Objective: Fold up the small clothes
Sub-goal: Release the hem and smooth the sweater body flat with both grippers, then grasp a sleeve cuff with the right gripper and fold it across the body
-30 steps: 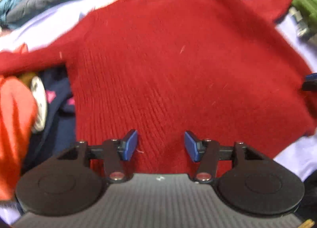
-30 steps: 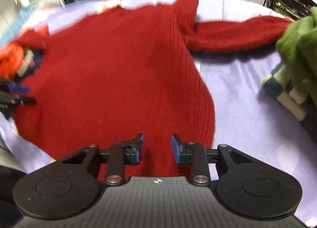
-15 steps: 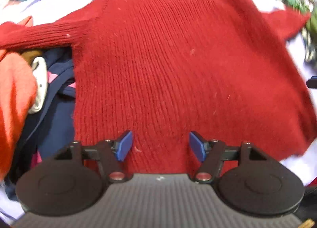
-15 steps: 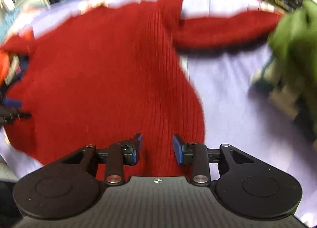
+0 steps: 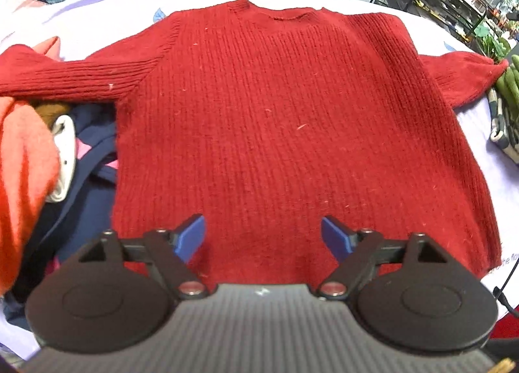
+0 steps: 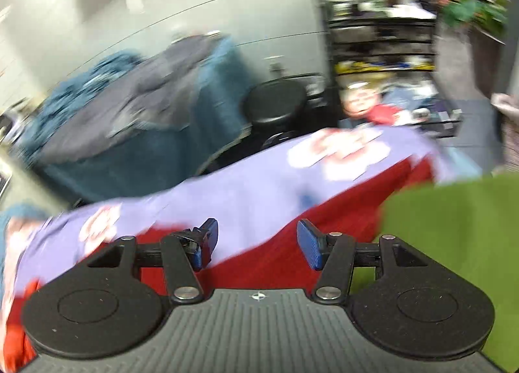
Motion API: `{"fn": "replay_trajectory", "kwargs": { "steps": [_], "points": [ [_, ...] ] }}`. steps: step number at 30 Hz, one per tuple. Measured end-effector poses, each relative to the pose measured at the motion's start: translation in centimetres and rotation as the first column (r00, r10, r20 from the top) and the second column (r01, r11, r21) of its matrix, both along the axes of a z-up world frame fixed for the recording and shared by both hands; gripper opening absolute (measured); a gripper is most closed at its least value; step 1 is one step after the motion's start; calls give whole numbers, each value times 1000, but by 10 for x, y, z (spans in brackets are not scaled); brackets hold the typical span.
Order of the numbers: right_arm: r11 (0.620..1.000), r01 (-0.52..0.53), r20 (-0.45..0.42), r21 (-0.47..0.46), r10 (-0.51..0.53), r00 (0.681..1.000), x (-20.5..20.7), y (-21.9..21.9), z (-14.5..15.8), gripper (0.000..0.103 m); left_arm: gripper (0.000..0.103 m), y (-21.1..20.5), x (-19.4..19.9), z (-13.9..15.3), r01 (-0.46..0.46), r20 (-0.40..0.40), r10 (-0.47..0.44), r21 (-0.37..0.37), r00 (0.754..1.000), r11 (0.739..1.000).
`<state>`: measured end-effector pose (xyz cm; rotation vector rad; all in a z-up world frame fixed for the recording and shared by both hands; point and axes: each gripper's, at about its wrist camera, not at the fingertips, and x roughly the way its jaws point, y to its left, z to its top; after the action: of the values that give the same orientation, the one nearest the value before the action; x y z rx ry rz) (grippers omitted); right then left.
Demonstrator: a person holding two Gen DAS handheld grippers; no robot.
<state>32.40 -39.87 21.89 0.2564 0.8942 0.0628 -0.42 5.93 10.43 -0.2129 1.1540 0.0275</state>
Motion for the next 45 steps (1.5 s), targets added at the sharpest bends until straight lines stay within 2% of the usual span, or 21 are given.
{"fn": "replay_trajectory", "kwargs": {
  "steps": [1,4,7,8,11,12,13,14,16,17,18,22,25,27,30,32,35,38,40,42,45],
  "points": [
    [998,32,-18,-58,-33,999,13,-4,-4,102,80,-3,1,0,4,-2,-4,-1,1000,1000],
    [972,89,-110,-217,-115,987,52,-31,-17,103,80,-13,7,-1,28,-7,-28,-4,1000,1000],
    [950,93,-230,-297,-165,959,74,-46,-46,103,80,-21,11,1,55,-9,-55,3,998,999],
    [951,76,-283,-300,-165,945,82,-49,-59,102,80,-24,13,2,64,-14,-64,10,998,998],
    [948,62,-386,-314,-186,903,95,-54,-87,92,80,-31,18,6,77,-15,-77,19,997,997],
    [952,75,-402,-297,-196,894,96,-59,-91,84,81,-32,19,7,78,-13,-77,16,997,997],
    [962,95,-414,-256,-198,888,95,-61,-95,68,81,-33,21,8,77,-11,-77,13,997,997],
    [973,116,-428,-198,-193,883,95,-67,-101,61,81,-34,22,7,75,-12,-75,11,997,997],
    [984,151,-454,-89,-175,873,96,-74,-113,55,81,-37,25,7,77,-18,-76,11,997,997],
    [985,165,-449,-56,-173,877,96,-75,-113,45,81,-38,26,7,80,-21,-80,11,997,997],
    [985,171,-425,-33,-168,889,94,-75,-112,15,81,-40,28,8,84,-21,-83,11,996,996],
    [982,176,-300,71,-147,943,83,-79,-82,15,81,-44,30,10,100,-6,-100,6,995,995],
    [966,174,-172,193,-142,975,82,-90,-43,14,81,-44,33,10,107,-4,-107,-3,994,994],
    [959,174,-78,225,-161,984,80,-97,-7,14,81,-43,33,12,106,5,-106,-13,994,994],
    [958,160,67,240,-181,981,78,-118,52,14,81,-42,33,14,110,19,-109,-18,994,994],
    [965,155,80,210,-175,981,81,-128,73,14,82,-40,33,12,113,20,-113,-25,993,993],
    [979,155,69,134,-165,984,82,-129,75,14,82,-41,33,9,116,8,-116,-29,993,993],
    [973,199,33,115,-204,978,78,-127,51,14,82,-41,31,10,115,17,-115,-37,993,993],
    [980,176,33,92,-180,983,72,-115,37,14,83,-41,28,11,114,24,-113,-39,993,993],
    [981,153,51,121,-160,986,66,-100,30,14,83,-39,27,11,107,21,-107,-31,994,994],
    [979,73,111,190,-96,989,59,-63,38,15,86,-33,25,10,83,12,-83,-12,996,996]
  ]
}}
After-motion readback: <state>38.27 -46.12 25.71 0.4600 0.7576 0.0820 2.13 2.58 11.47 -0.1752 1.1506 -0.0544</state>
